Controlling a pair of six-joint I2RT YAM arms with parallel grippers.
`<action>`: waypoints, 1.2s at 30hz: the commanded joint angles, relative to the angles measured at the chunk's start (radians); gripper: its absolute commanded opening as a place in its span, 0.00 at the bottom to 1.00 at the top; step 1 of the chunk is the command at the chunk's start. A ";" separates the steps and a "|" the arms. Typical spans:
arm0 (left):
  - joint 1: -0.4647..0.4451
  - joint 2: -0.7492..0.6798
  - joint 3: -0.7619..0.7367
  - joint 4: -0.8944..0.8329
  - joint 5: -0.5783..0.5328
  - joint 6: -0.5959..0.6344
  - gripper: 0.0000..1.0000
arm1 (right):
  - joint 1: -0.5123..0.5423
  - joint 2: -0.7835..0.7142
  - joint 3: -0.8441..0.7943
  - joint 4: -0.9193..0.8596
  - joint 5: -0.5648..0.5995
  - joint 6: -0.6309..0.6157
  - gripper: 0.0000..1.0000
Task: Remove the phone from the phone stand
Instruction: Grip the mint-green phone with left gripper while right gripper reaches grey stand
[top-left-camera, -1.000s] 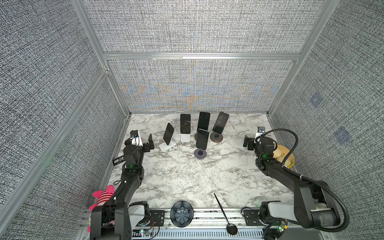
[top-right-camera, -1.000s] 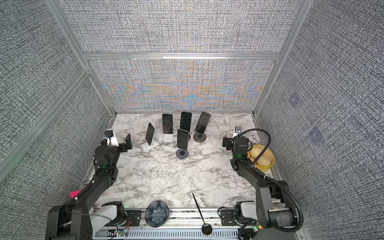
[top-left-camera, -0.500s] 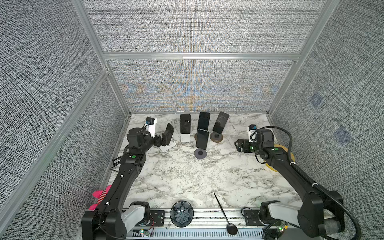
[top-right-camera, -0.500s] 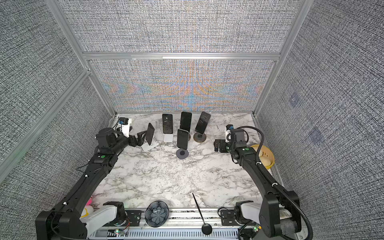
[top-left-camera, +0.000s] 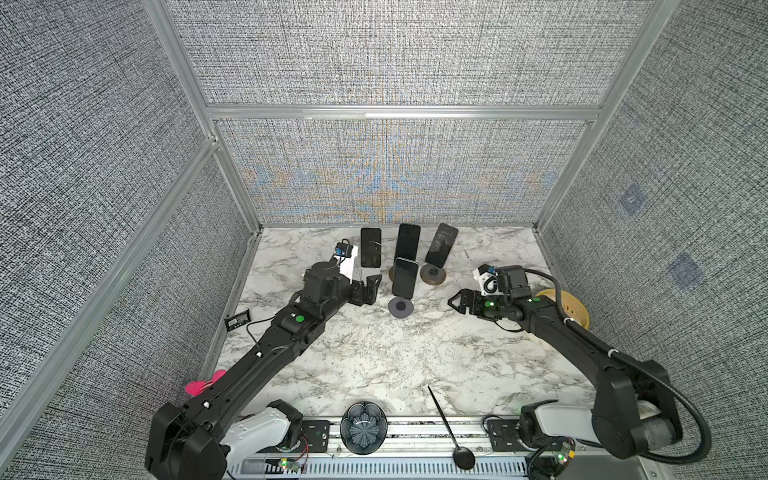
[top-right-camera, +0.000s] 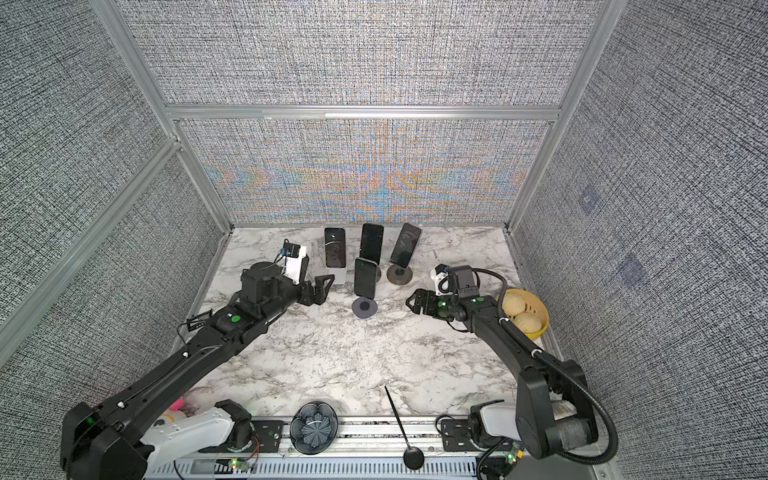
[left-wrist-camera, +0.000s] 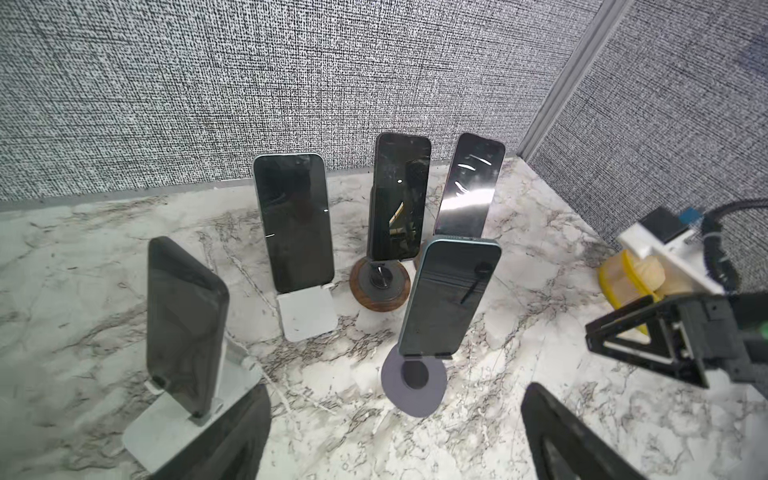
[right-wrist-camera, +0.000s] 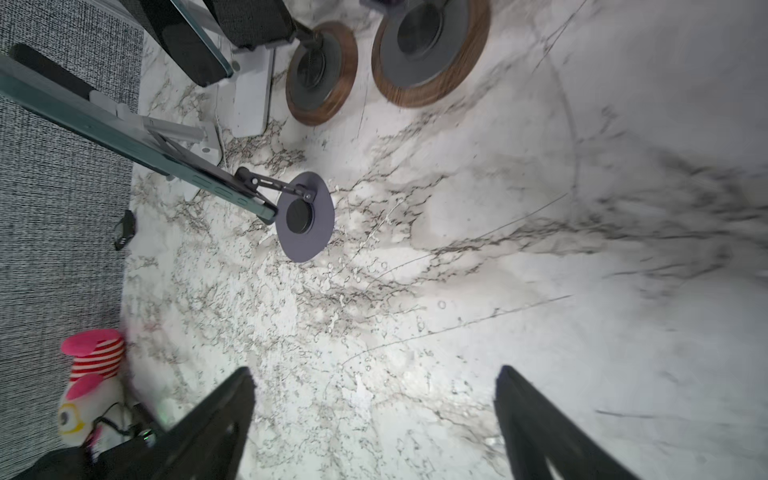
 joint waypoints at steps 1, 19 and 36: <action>-0.062 0.063 0.029 0.048 -0.128 -0.102 0.98 | 0.023 0.061 0.000 0.112 -0.124 0.118 0.65; -0.118 0.372 0.148 0.169 -0.034 -0.179 0.99 | 0.204 0.418 0.096 0.398 -0.037 0.344 0.00; -0.130 0.444 0.146 0.215 -0.021 -0.201 0.99 | 0.260 0.619 0.181 0.489 -0.009 0.406 0.00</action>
